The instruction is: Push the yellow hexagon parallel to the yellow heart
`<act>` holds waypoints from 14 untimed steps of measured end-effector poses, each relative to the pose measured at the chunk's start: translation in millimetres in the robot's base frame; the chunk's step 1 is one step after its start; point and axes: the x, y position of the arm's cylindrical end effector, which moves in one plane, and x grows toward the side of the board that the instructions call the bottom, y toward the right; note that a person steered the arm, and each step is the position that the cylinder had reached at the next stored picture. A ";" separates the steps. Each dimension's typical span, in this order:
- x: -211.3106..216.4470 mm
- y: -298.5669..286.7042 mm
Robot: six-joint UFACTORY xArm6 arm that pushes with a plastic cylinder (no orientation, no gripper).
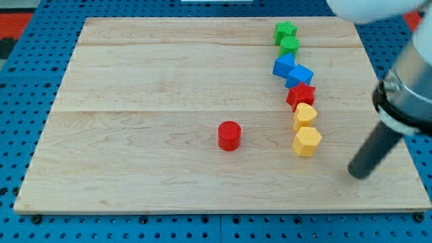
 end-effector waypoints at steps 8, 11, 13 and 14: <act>-37.2 -55.4; -4.4 -41.1; -57.1 -80.9; -56.8 -99.7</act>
